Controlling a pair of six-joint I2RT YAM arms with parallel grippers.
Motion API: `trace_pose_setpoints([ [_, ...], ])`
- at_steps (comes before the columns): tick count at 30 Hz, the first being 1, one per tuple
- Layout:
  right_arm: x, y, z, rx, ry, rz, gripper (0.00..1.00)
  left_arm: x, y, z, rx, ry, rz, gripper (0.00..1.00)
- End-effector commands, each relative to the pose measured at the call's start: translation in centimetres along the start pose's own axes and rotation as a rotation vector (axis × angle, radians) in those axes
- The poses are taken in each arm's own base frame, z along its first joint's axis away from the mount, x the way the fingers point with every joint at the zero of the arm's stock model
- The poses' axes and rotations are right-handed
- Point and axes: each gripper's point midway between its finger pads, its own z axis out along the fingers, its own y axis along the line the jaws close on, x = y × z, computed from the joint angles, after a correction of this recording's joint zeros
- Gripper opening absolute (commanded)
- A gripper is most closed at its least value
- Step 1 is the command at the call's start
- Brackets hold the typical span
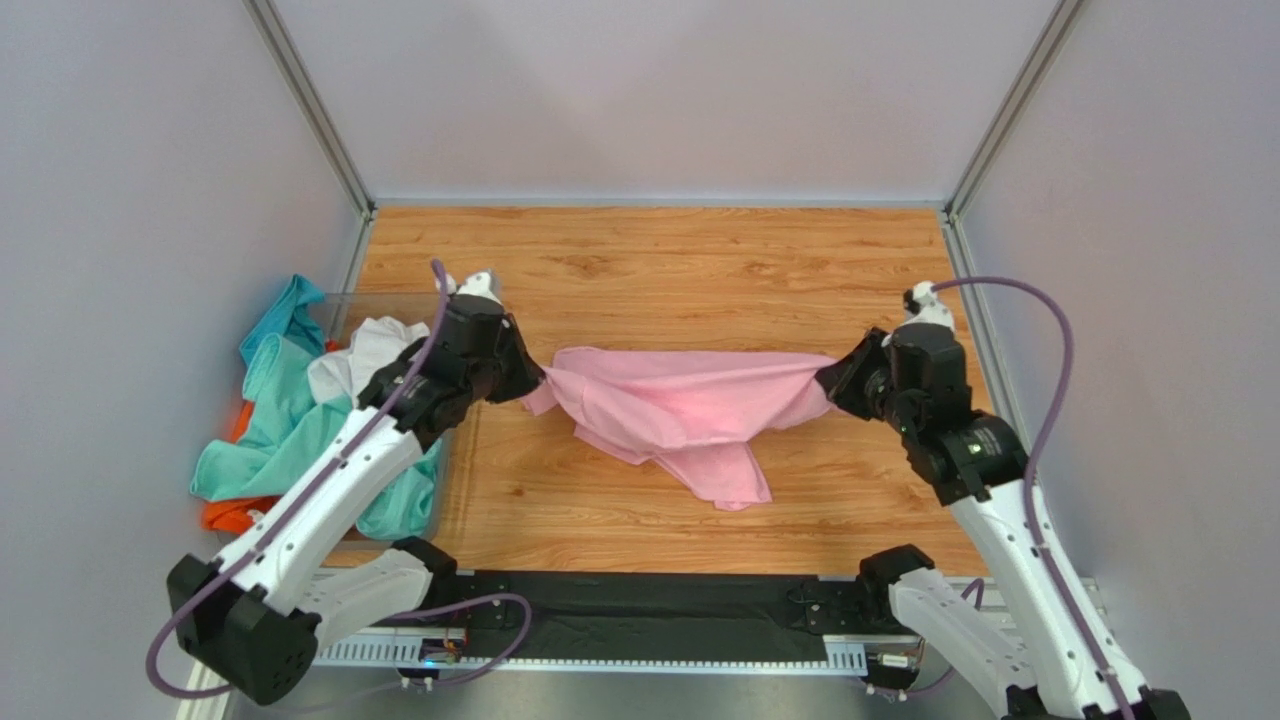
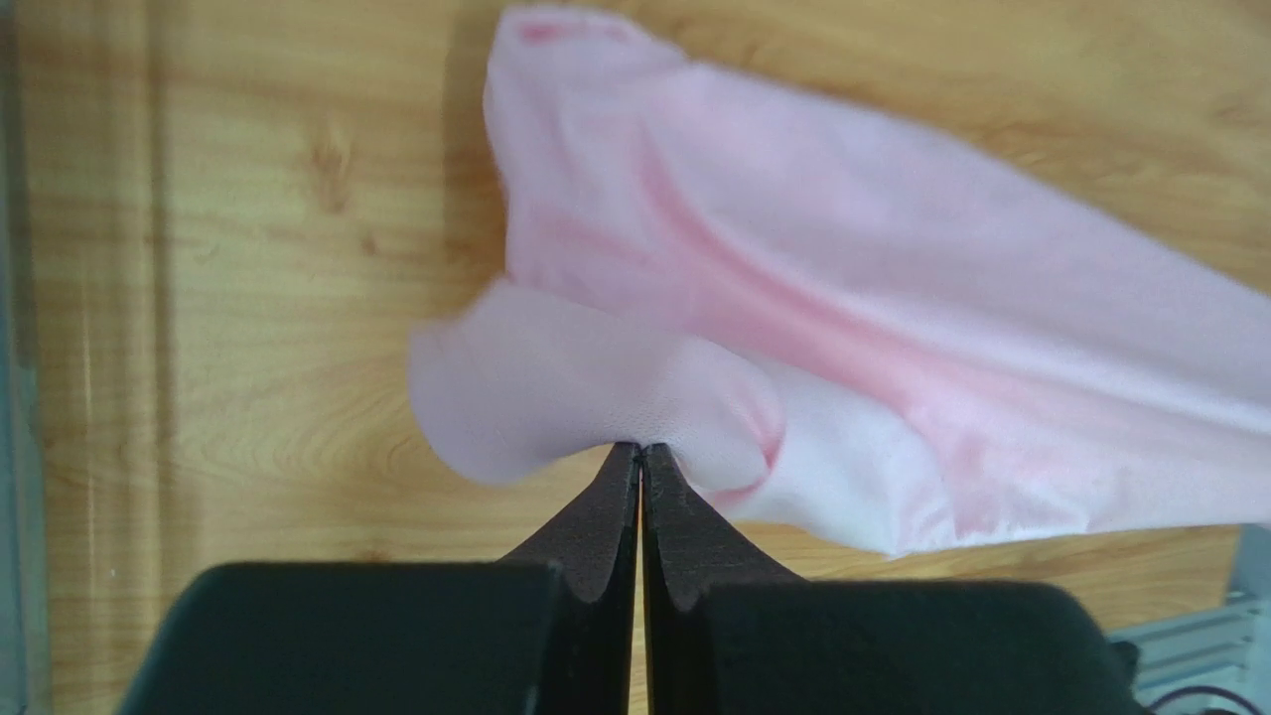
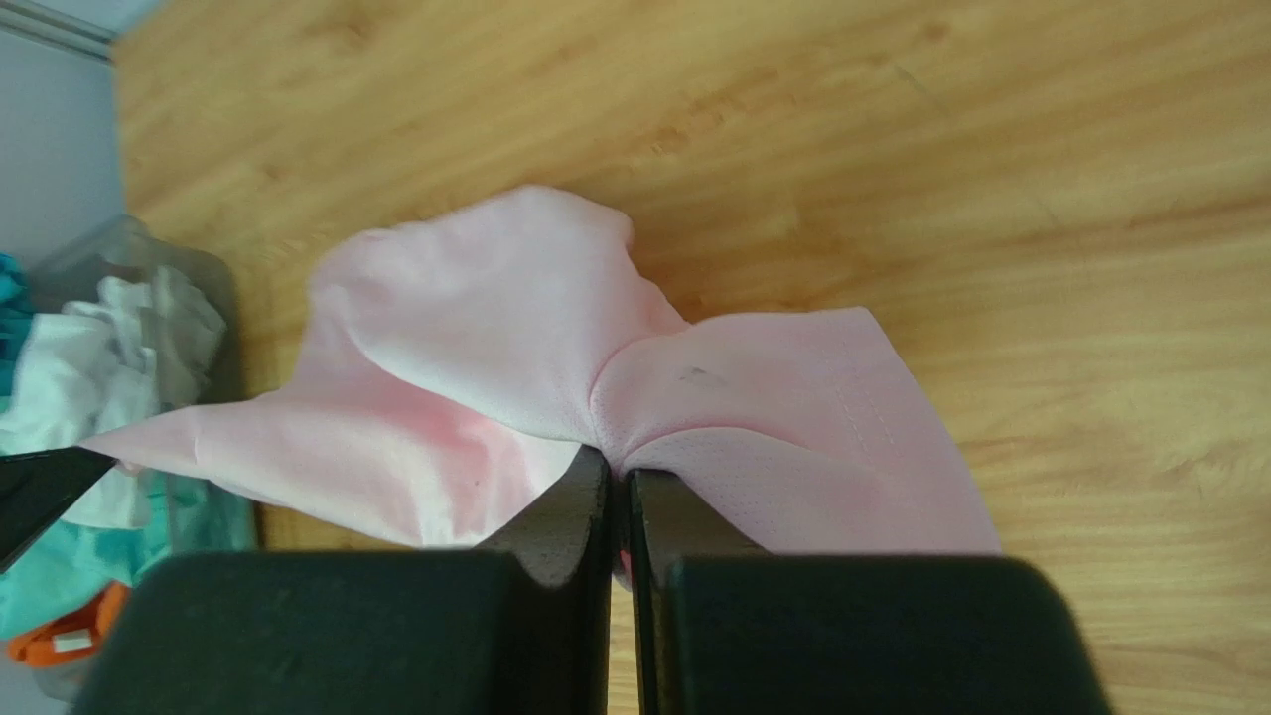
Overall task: Fold and stack the t-shirts
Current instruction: Flatten the tshirt out
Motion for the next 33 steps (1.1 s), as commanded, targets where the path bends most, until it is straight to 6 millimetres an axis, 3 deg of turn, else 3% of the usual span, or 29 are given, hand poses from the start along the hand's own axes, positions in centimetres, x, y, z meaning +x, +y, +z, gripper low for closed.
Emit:
trace_pose_setpoints([
  [1, -4.0, 1.1, -4.5, -0.012, -0.127, -0.089, 0.00, -5.1, -2.3, -5.4, 0.093, -0.192, 0.024, 0.00],
  [5, -7.8, 4.0, -9.1, -0.107, -0.252, -0.120, 0.00, -8.9, -4.8, -11.7, 0.236, -0.364, 0.024, 0.00],
  [6, -8.4, 4.7, -10.1, -0.133, -0.268, -0.127, 0.00, -10.2, -5.7, -14.6, 0.297, -0.432, 0.022, 0.00],
  [7, -9.9, 5.9, -12.2, -0.177, -0.318, -0.129, 0.00, -11.0, -6.3, -16.1, 0.339, -0.470, 0.025, 0.00],
  [10, -11.2, 8.0, -14.9, -0.264, -0.357, -0.150, 0.01, -12.9, -8.7, -22.0, 0.503, -0.601, 0.060, 0.00],
  [11, -12.0, 8.8, -16.2, -0.295, -0.388, -0.144, 0.01, -13.2, -9.2, -23.2, 0.545, -0.629, 0.080, 0.00],
  [13, -12.8, 9.8, -16.8, -0.320, -0.402, -0.161, 0.01, -14.5, -9.5, -25.0, 0.572, -0.703, 0.064, 0.00],
  [15, -14.0, 10.6, -17.7, -0.336, -0.430, -0.165, 0.00, -15.7, -9.7, -25.1, 0.552, -0.736, 0.051, 0.00],
  [18, -15.6, 11.1, -15.9, -0.285, -0.429, -0.159, 0.00, -17.7, -10.3, -23.7, 0.489, -0.746, 0.054, 0.00],
  [20, -16.4, 11.3, -13.3, -0.239, -0.404, -0.174, 0.00, -19.0, -10.6, -22.5, 0.451, -0.764, 0.061, 0.00],
  [22, -18.1, 11.9, -12.4, -0.230, -0.424, -0.181, 0.00, -20.8, -11.0, -19.4, 0.370, -0.757, 0.069, 0.00],
  [23, -19.3, 11.9, -10.2, -0.209, -0.408, -0.180, 0.00, -22.5, -11.0, -19.6, 0.349, -0.779, 0.058, 0.00],
  [24, -21.1, 12.2, -10.4, -0.207, -0.445, -0.177, 0.00, -23.3, -11.3, -16.4, 0.307, -0.726, 0.065, 0.00],
  [25, -21.8, 12.6, -9.4, -0.222, -0.434, -0.182, 0.00, -24.0, -12.2, -15.6, 0.334, -0.699, 0.076, 0.00],
  [26, -23.8, 12.1, -7.6, -0.186, -0.449, -0.180, 0.00, -26.1, -13.3, -17.2, 0.365, -0.737, 0.065, 0.00],
  [27, -25.0, 11.9, -6.8, -0.162, -0.461, -0.186, 0.00, -27.3, -13.6, -14.3, 0.335, -0.694, 0.066, 0.00],
  [28, -27.5, 13.0, -8.4, -0.182, -0.524, -0.196, 0.00, -28.3, -14.6, -14.3, 0.358, -0.699, 0.096, 0.00],
  [29, -28.9, 12.2, -6.4, -0.149, -0.504, -0.187, 0.00, -30.6, -16.1, -17.1, 0.400, -0.769, 0.104, 0.00],
  [30, -29.6, 13.0, -6.5, -0.187, -0.501, -0.189, 0.00, -31.5, -17.0, -15.3, 0.401, -0.754, 0.121, 0.00],
  [31, -31.7, 14.7, -9.3, -0.240, -0.570, -0.201, 0.00, -32.1, -18.0, -15.7, 0.440, -0.753, 0.138, 0.00],
  [32, -32.5, 15.0, -9.7, -0.256, -0.580, -0.198, 0.00, -33.6, -19.5, -19.2, 0.504, -0.814, 0.152, 0.00],
  [33, -32.8, 15.6, -9.5, -0.275, -0.567, -0.204, 0.00, -33.8, -19.8, -17.9, 0.502, -0.783, 0.163, 0.00],
])
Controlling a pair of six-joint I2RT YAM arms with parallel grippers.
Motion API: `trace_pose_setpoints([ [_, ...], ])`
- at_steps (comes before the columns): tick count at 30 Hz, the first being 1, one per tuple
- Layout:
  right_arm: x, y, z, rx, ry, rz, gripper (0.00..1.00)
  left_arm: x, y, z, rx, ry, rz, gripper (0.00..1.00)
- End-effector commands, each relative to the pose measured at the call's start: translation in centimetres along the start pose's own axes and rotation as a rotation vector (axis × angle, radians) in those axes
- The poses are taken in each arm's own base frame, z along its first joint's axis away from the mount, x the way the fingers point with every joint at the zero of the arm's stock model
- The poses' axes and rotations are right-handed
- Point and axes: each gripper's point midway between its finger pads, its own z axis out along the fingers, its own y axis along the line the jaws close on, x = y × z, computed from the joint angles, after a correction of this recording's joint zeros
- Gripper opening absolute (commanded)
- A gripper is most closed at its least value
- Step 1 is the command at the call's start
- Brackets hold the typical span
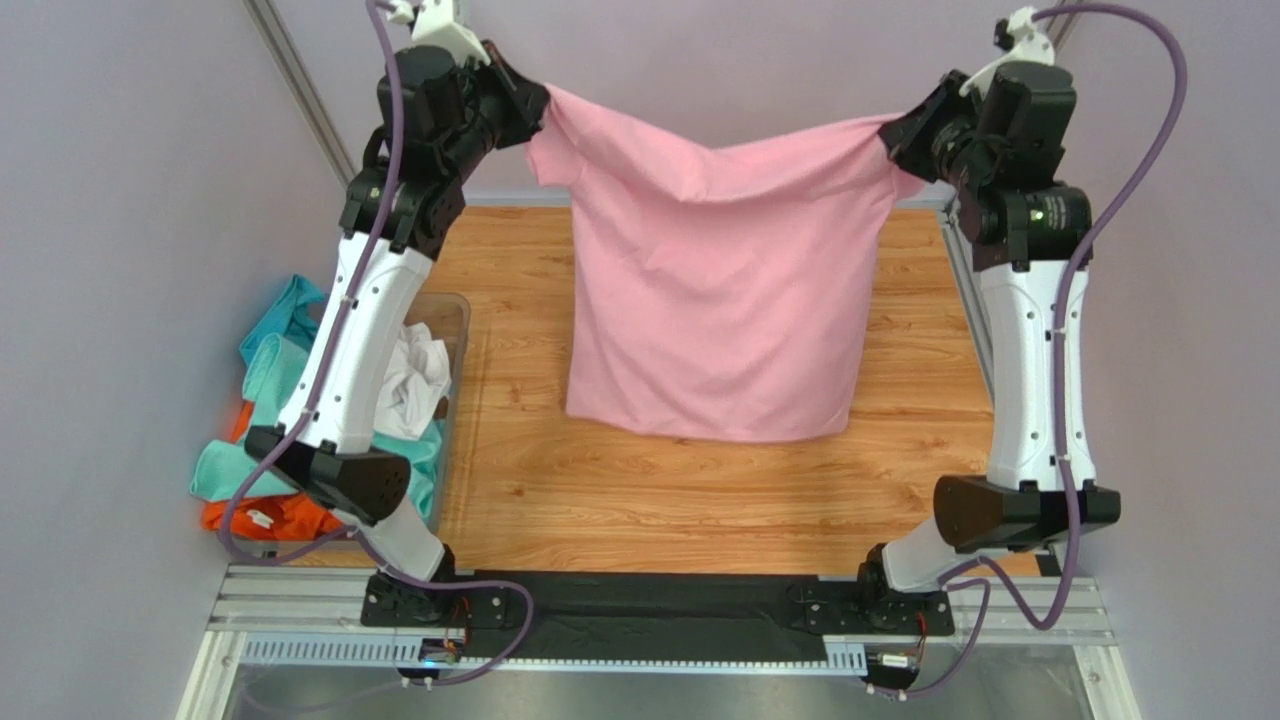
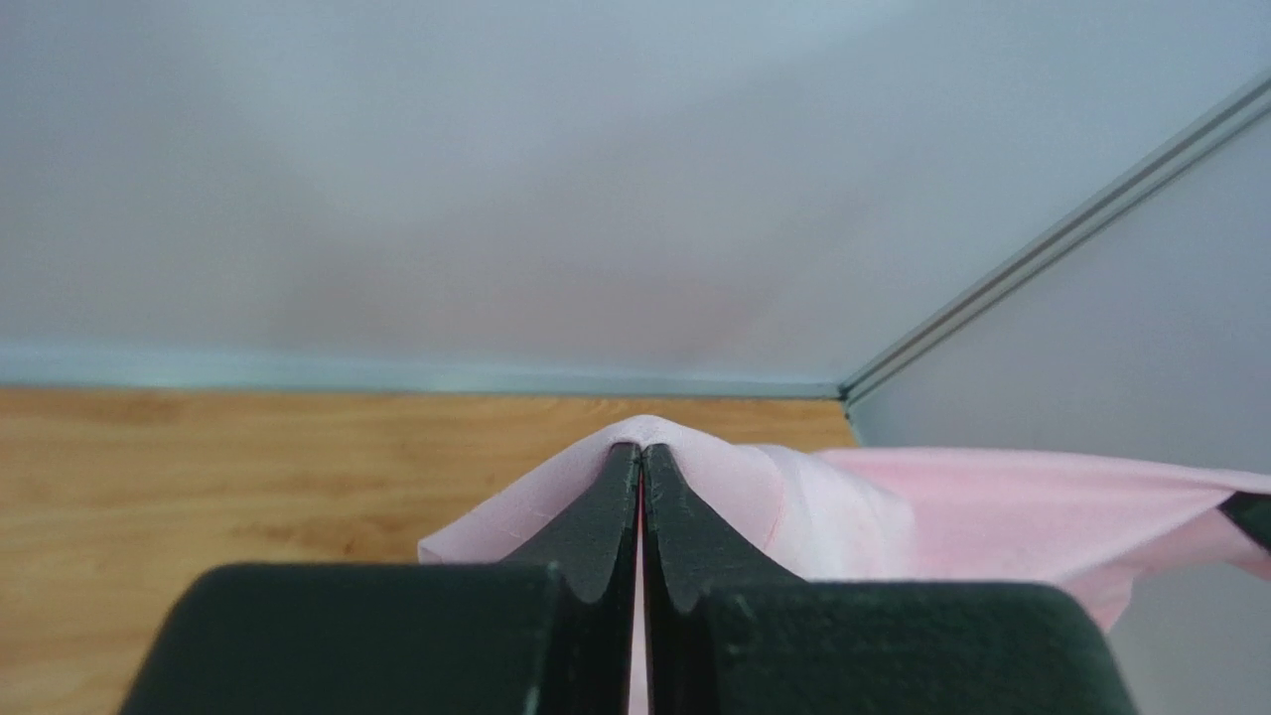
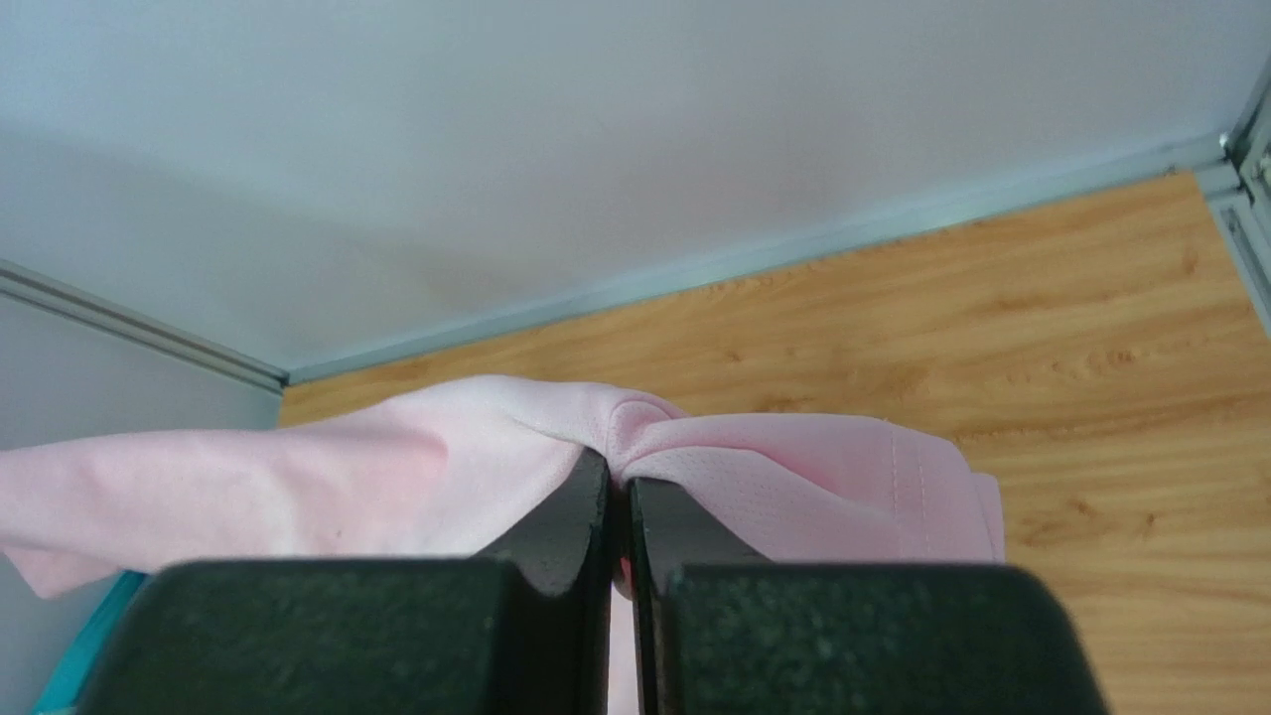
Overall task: Fold and stack the t-shirts
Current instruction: Flatten the tshirt out
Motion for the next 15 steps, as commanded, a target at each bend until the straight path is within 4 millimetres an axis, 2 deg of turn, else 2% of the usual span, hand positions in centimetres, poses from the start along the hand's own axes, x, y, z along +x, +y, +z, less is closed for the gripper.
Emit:
trace_pose_setpoints([
  [1, -7.4, 5.0, -5.0, -0.186, -0.194, -0.055, 0.00, -7.6, -5.4, -3.5, 0.192, -0.150, 0.053, 0.00],
  [2, -8.3, 5.8, -5.9, -0.215, -0.217, -0.062, 0.00, -8.2, -5.7, -3.8, 0.200, -0.163, 0.060, 0.00],
  [4, -8.0, 6.1, -7.0, -0.226, -0.208, -0.060, 0.00, -8.8, -5.4, -4.7, 0.186, -0.181, 0.062, 0.00],
  [5, -6.5, 5.2, -6.4, -0.200, -0.163, -0.054, 0.00, -7.3, -4.1, -4.1, 0.152, -0.143, 0.060, 0.00],
  [6, -5.5, 4.3, -6.4, -0.168, -0.139, -0.052, 0.00, -7.7, -3.9, -5.6, 0.145, -0.156, 0.059, 0.00],
  [7, -4.6, 3.8, -8.1, -0.151, -0.137, -0.043, 0.00, -7.0, -2.9, -5.8, 0.107, -0.148, 0.055, 0.00],
  [8, -0.7, 1.6, -7.0, -0.089, -0.037, -0.024, 0.01, -3.4, -0.6, -4.8, 0.050, -0.064, 0.055, 0.00],
  [9, 1.6, 0.1, -7.0, -0.047, 0.008, -0.012, 0.01, -2.9, -0.3, -6.6, 0.047, -0.058, 0.050, 0.00],
  [10, 2.6, -0.2, -9.4, -0.045, -0.005, 0.002, 0.01, -1.4, 1.2, -6.7, -0.008, -0.040, 0.045, 0.00],
  [11, 7.9, -2.6, -8.3, 0.005, 0.123, 0.027, 0.02, 2.2, 3.4, -7.5, -0.059, 0.029, 0.037, 0.00],
  [12, 10.2, -3.4, -8.7, 0.018, 0.169, 0.038, 0.02, 4.1, 4.6, -7.9, -0.089, 0.063, 0.021, 0.00],
  [13, 11.5, -3.7, -10.4, 0.015, 0.174, 0.057, 0.02, 6.0, 5.8, -8.4, -0.124, 0.091, 0.010, 0.00],
  [14, 16.2, -5.9, -10.3, 0.070, 0.293, 0.076, 0.02, 10.2, 8.2, -9.4, -0.186, 0.172, -0.026, 0.00],
  [15, 18.0, -6.6, -11.0, 0.090, 0.334, 0.087, 0.02, 12.3, 9.1, -9.9, -0.200, 0.215, -0.041, 0.00],
])
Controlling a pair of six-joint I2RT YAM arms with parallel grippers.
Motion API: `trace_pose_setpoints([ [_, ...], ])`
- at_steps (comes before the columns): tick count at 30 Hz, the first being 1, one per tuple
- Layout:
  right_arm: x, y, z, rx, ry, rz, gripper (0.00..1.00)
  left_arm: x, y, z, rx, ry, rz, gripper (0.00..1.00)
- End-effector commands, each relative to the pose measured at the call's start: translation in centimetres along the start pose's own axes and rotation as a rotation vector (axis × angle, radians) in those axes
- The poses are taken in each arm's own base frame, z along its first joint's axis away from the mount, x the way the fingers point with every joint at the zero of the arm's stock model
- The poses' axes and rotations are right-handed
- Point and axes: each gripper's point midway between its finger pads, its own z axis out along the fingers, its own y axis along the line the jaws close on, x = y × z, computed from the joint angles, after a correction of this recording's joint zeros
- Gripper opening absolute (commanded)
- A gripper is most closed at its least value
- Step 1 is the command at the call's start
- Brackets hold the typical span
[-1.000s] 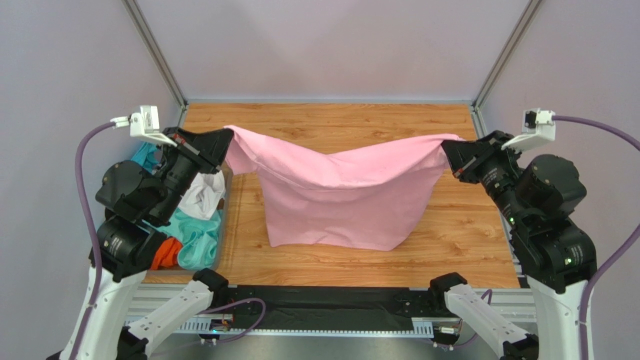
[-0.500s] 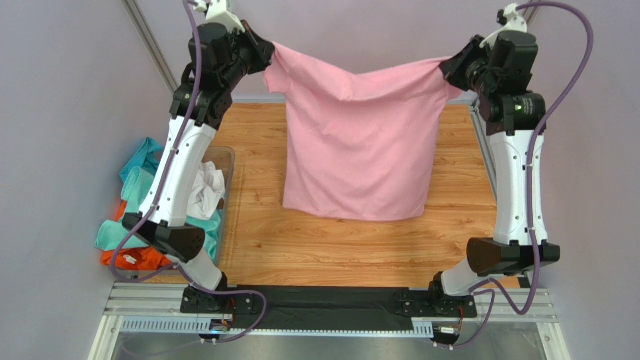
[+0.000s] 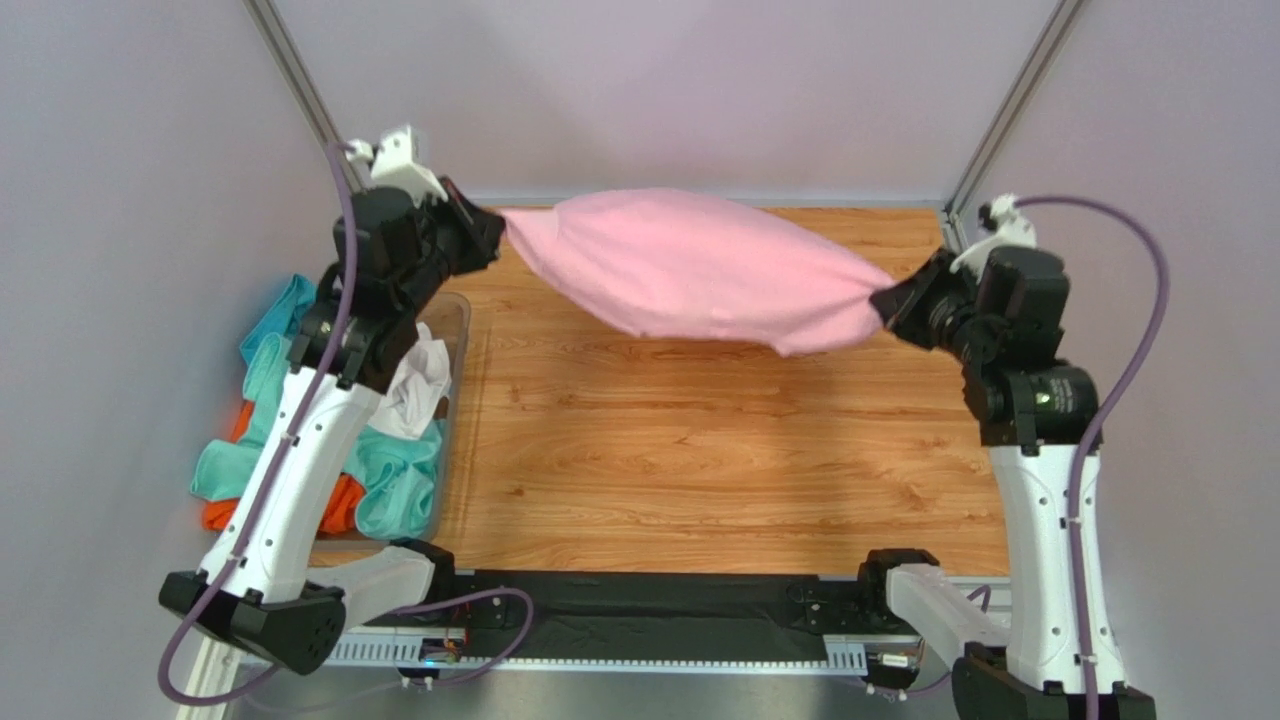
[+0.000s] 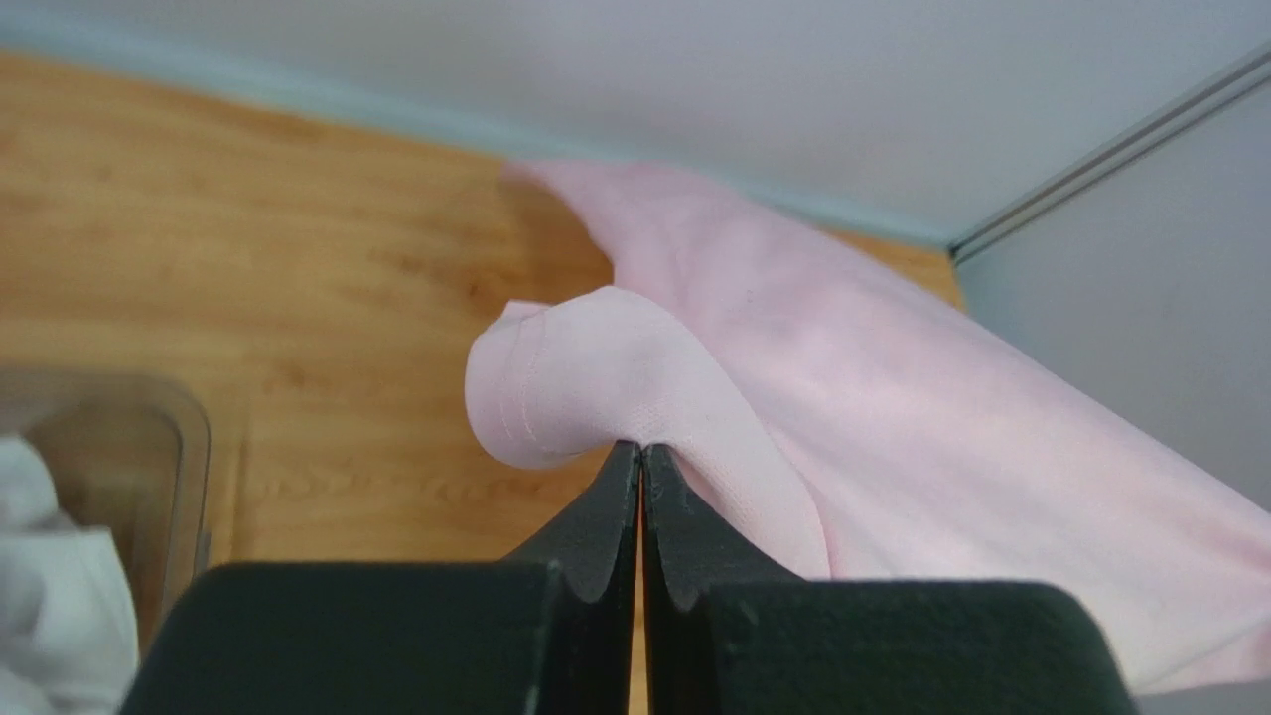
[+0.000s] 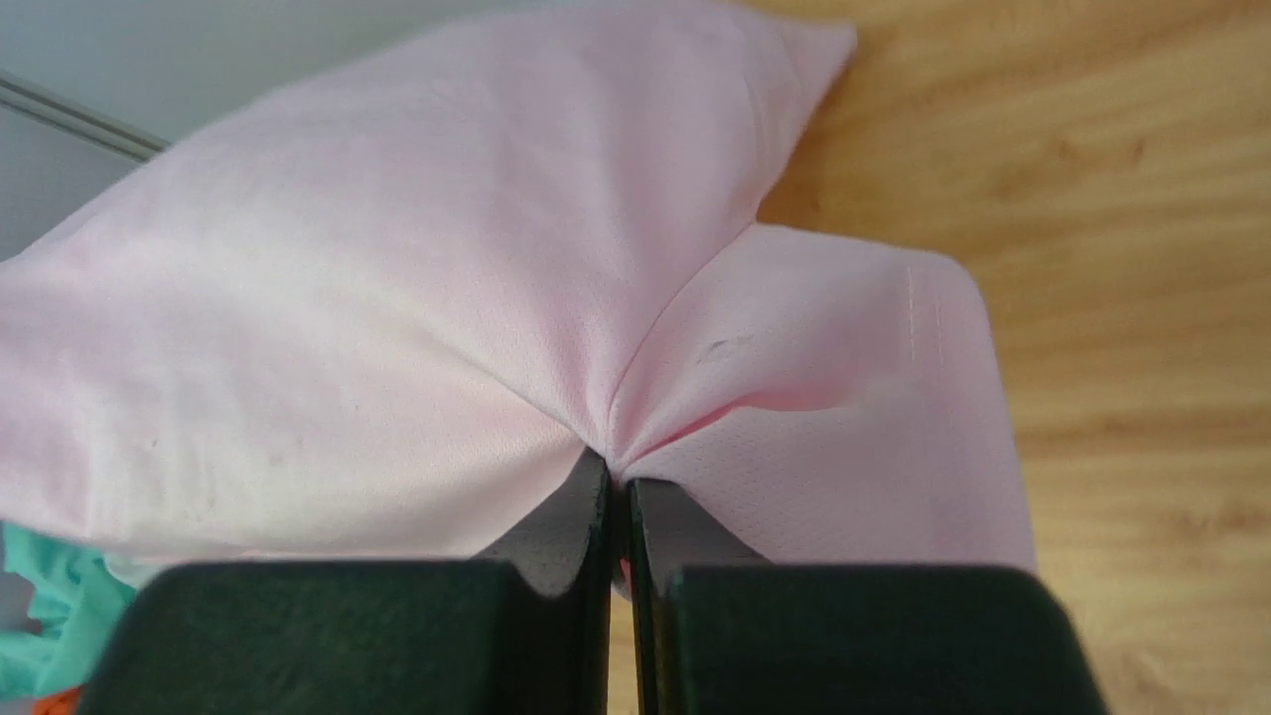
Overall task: Fold and stack the t-shirts
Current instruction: Flatten the tshirt out
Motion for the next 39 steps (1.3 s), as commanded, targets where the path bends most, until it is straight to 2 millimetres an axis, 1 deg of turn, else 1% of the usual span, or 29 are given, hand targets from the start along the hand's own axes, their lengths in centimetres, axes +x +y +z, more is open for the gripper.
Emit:
trace_pose_setpoints([
  [1, 9.8, -4.4, -0.1, 0.110, 0.256, 0.073, 0.02, 9.8, 5.5, -0.3, -0.149, 0.201, -0.058, 0.00],
  [2, 12.0, -4.7, -1.3, 0.095, 0.300, 0.081, 0.03, 14.1, 7.6, -1.0, -0.193, 0.288, -0.067, 0.00],
  [3, 16.0, -6.3, -1.2, 0.125, 0.400, 0.100, 0.05, 16.3, 8.4, -1.3, -0.219, 0.335, -0.111, 0.00],
  [4, 17.6, -6.8, -1.4, 0.131, 0.439, 0.115, 0.11, 18.5, 9.1, -1.8, -0.233, 0.388, -0.126, 0.00],
  [5, 19.1, -7.1, -1.9, 0.127, 0.471, 0.127, 0.16, 22.3, 10.7, -2.6, -0.270, 0.480, -0.133, 0.00],
  [6, 20.7, -7.7, -2.0, 0.141, 0.514, 0.143, 0.22, 24.2, 11.4, -3.3, -0.298, 0.529, -0.154, 0.03],
  [7, 23.0, -8.7, -2.1, 0.161, 0.574, 0.159, 0.36, 26.7, 12.7, -4.3, -0.345, 0.594, -0.163, 0.10],
  [8, 24.1, -9.3, -2.1, 0.178, 0.602, 0.162, 0.44, 27.8, 13.3, -4.9, -0.370, 0.626, -0.170, 0.20],
  [9, 24.6, -9.8, -2.1, 0.199, 0.619, 0.162, 0.61, 28.6, 13.3, -5.3, -0.363, 0.659, -0.180, 0.43],
  [10, 25.2, -10.3, -2.0, 0.222, 0.634, 0.163, 0.68, 29.1, 13.4, -5.6, -0.366, 0.673, -0.178, 0.54],
  [11, 25.1, -10.9, -1.9, 0.253, 0.629, 0.154, 0.74, 29.1, 13.4, -5.7, -0.366, 0.677, -0.174, 0.64],
  [12, 25.1, -11.1, -1.7, 0.268, 0.637, 0.155, 0.82, 29.0, 13.4, -5.8, -0.360, 0.676, -0.161, 0.99],
  [14, 24.1, -10.6, -1.3, 0.252, 0.618, 0.150, 0.89, 28.5, 12.8, -5.6, -0.344, 0.671, -0.156, 1.00],
  [15, 23.6, -10.3, -1.1, 0.243, 0.604, 0.146, 0.99, 28.2, 12.6, -5.5, -0.338, 0.663, -0.151, 1.00],
  [18, 21.9, -9.7, -0.4, 0.222, 0.559, 0.128, 1.00, 27.7, 11.4, -5.1, -0.303, 0.660, -0.126, 1.00],
  [20, 20.8, -9.3, 0.0, 0.206, 0.528, 0.119, 1.00, 28.0, 10.4, -4.9, -0.282, 0.675, -0.110, 1.00],
  [24, 19.8, -8.5, 1.7, 0.154, 0.497, 0.118, 1.00, 29.7, 8.5, -4.2, -0.237, 0.731, -0.087, 1.00],
  [25, 19.4, -8.4, 2.9, 0.139, 0.480, 0.114, 1.00, 30.5, 8.4, -3.9, -0.238, 0.754, -0.088, 1.00],
  [27, 19.6, -8.9, 4.5, 0.140, 0.474, 0.112, 1.00, 31.7, 7.5, -3.7, -0.222, 0.787, -0.094, 1.00],
  [28, 19.7, -9.2, 6.3, 0.143, 0.472, 0.125, 1.00, 32.5, 7.4, -3.3, -0.223, 0.805, -0.095, 1.00],
  [29, 19.1, -8.9, 7.8, 0.117, 0.444, 0.128, 1.00, 33.7, 7.3, -3.3, -0.222, 0.839, -0.098, 1.00],
  [30, 20.0, -9.2, 8.3, 0.123, 0.486, 0.141, 1.00, 33.9, 7.1, -3.4, -0.215, 0.849, -0.101, 1.00],
  [31, 20.4, -9.2, 10.1, 0.110, 0.500, 0.163, 1.00, 34.9, 7.1, -3.2, -0.215, 0.875, -0.102, 1.00],
  [32, 20.6, -9.4, 11.0, 0.112, 0.514, 0.170, 1.00, 35.7, 6.9, -3.3, -0.203, 0.903, -0.107, 1.00],
  [33, 20.0, -8.7, 12.1, 0.094, 0.508, 0.156, 1.00, 36.7, 7.3, -3.3, -0.218, 0.934, -0.107, 1.00],
  [34, 20.1, -8.9, 12.8, 0.113, 0.515, 0.147, 1.00, 37.3, 7.4, -3.3, -0.226, 0.949, -0.107, 1.00],
  [35, 21.5, -9.5, 13.8, 0.142, 0.569, 0.146, 1.00, 37.7, 7.8, -3.2, -0.242, 0.956, -0.105, 1.00],
  [37, 22.2, -9.4, 14.7, 0.155, 0.598, 0.126, 1.00, 38.6, 9.0, -2.8, -0.291, 0.973, -0.069, 1.00],
  [39, 24.2, -10.1, 15.1, 0.181, 0.654, 0.118, 1.00, 38.8, 10.4, -1.9, -0.361, 0.975, -0.022, 1.00],
])
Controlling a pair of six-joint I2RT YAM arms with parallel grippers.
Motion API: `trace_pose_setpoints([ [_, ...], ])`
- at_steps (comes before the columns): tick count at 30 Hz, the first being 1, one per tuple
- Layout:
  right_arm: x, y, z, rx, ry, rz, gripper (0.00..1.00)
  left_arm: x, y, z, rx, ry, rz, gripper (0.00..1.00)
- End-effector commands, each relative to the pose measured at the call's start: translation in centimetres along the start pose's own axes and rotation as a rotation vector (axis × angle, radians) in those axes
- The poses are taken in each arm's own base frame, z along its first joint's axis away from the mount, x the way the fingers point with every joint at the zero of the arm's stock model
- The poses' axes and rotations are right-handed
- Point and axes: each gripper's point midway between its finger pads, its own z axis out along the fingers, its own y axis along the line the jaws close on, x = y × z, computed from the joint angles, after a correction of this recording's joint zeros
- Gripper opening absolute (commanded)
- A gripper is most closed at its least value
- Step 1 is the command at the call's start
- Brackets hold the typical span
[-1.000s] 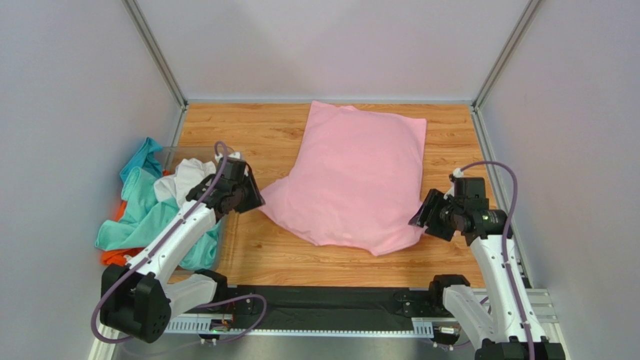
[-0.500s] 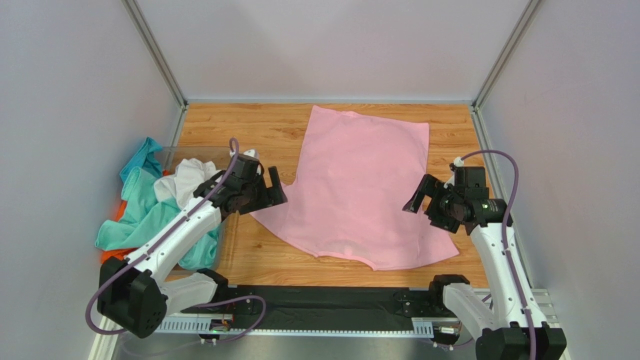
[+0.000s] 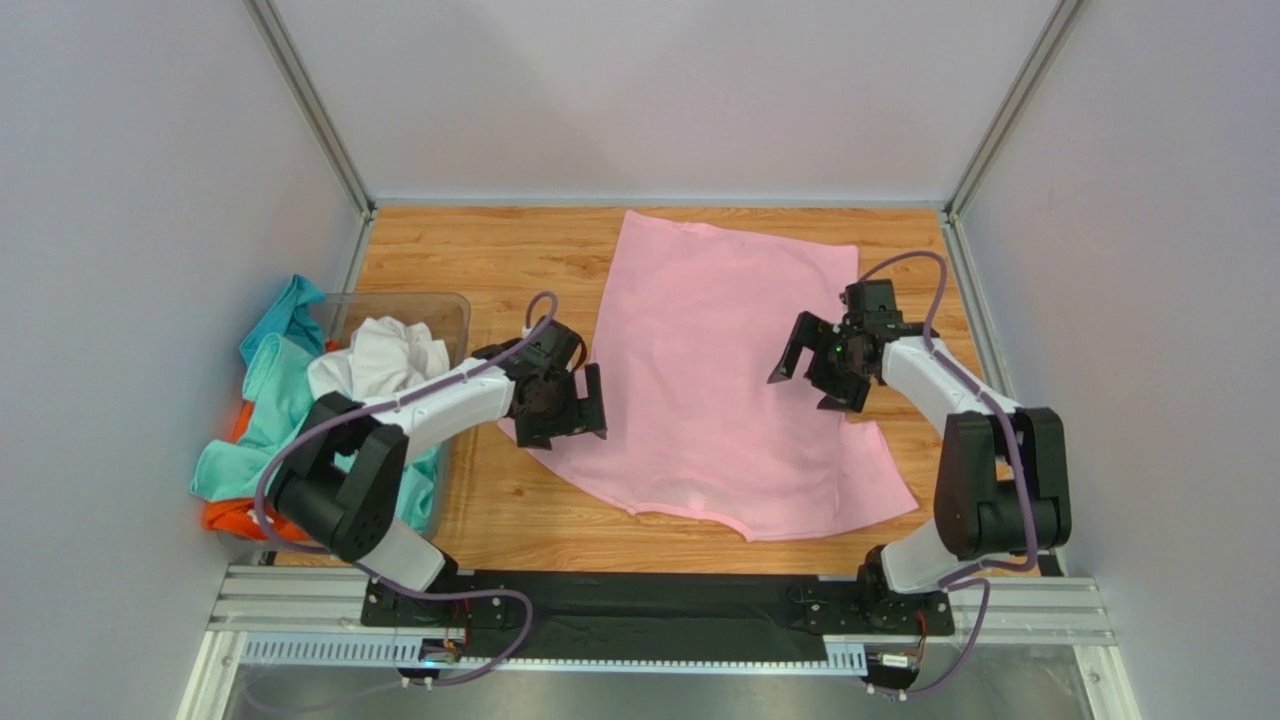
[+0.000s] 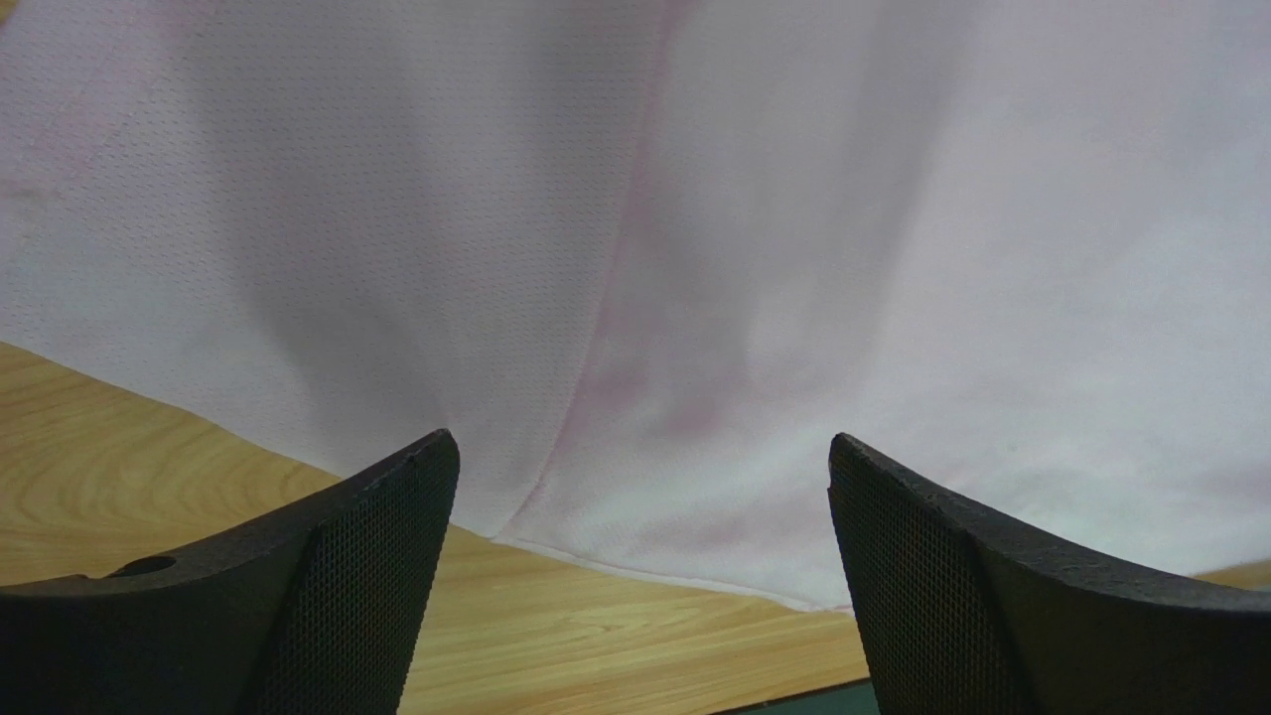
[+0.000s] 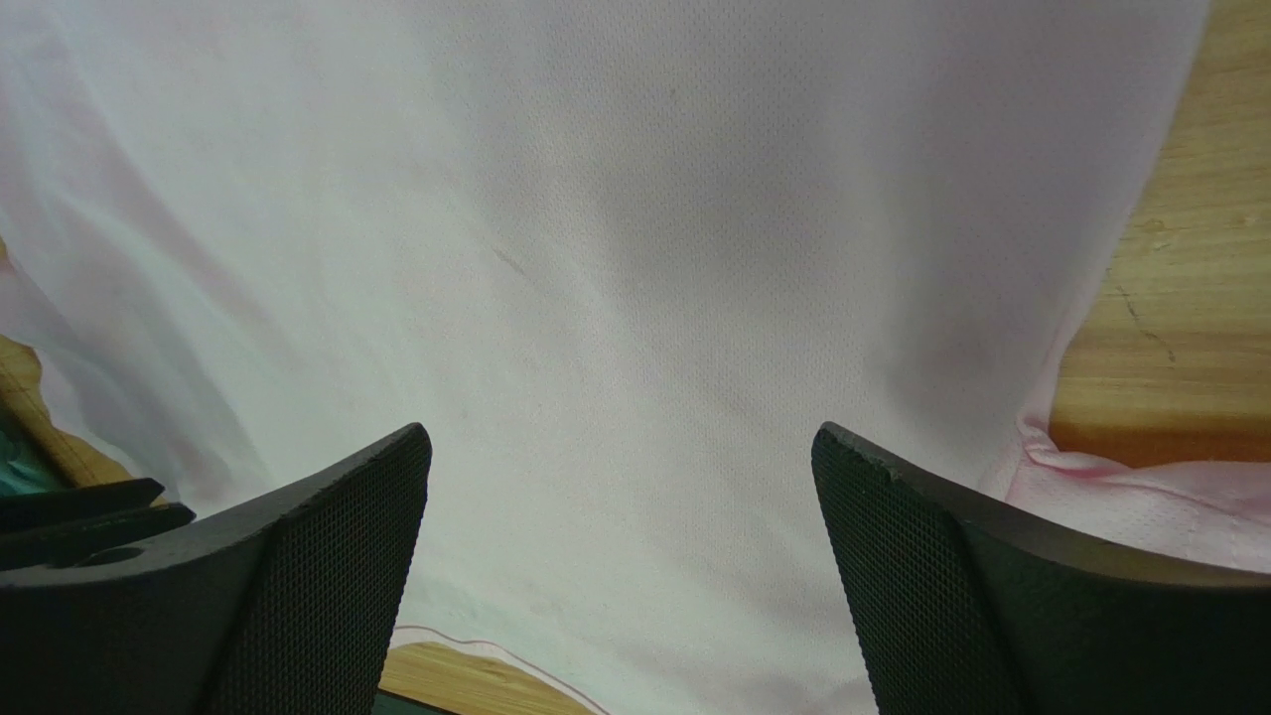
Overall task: Fold and stack the t-shirts
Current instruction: Flatten the tshirt out
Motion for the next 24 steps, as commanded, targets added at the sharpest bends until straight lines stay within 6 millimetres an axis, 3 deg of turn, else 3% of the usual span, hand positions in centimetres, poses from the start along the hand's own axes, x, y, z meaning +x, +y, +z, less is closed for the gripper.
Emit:
trace_pose_setpoints([
  [1, -1.0, 0.7, 1.3, 0.006, -0.033, -0.036, 1.00, -1.6, 0.4, 1.0, -0.071, -0.009, 0.018, 1.00],
  [5, 2.3, -1.6, 2.9, 0.062, 0.045, -0.011, 1.00, -3.2, 1.8, 2.8, -0.158, 0.024, 0.002, 1.00],
  [7, 3.9, -1.7, 3.1, 0.057, 0.064, -0.020, 1.00, -4.1, 2.9, 3.6, -0.206, 0.071, -0.027, 1.00],
  [8, 6.0, -2.1, 3.4, 0.070, 0.105, -0.037, 1.00, -4.9, 3.7, 3.8, -0.233, 0.071, -0.043, 1.00],
  [10, 7.6, -2.0, 3.1, 0.082, 0.110, -0.058, 1.00, -6.6, 3.7, 4.3, -0.248, 0.072, -0.040, 1.00],
  [11, 10.1, -2.1, 3.2, 0.095, 0.152, -0.084, 1.00, -8.4, 3.1, 4.2, -0.232, 0.046, -0.044, 1.00],
  [13, 12.1, -1.6, 2.8, 0.100, 0.159, -0.076, 1.00, -9.1, 3.3, 5.2, -0.251, 0.070, -0.033, 1.00],
  [14, 13.9, -0.8, 2.7, 0.090, 0.181, -0.121, 1.00, -11.1, 2.4, 5.1, -0.227, 0.048, -0.037, 1.00],
  [16, 16.5, -0.1, 2.4, 0.083, 0.210, -0.122, 1.00, -11.1, 2.7, 6.5, -0.247, 0.112, -0.028, 1.00],
  [19, 20.3, 3.5, 1.7, -0.010, 0.244, -0.200, 1.00, -13.4, 2.1, 7.5, -0.276, 0.124, 0.000, 1.00],
  [20, 22.3, 5.0, 1.3, -0.048, 0.275, -0.268, 1.00, -15.7, 0.7, 7.1, -0.251, 0.085, 0.008, 1.00],
  [22, 23.0, 8.8, 0.7, -0.140, 0.266, -0.337, 1.00, -16.0, 0.6, 8.2, -0.252, 0.120, 0.028, 1.00],
  [24, 24.6, 10.7, 0.5, -0.164, 0.300, -0.429, 1.00, -17.6, -0.4, 8.8, -0.232, 0.102, 0.036, 1.00],
])
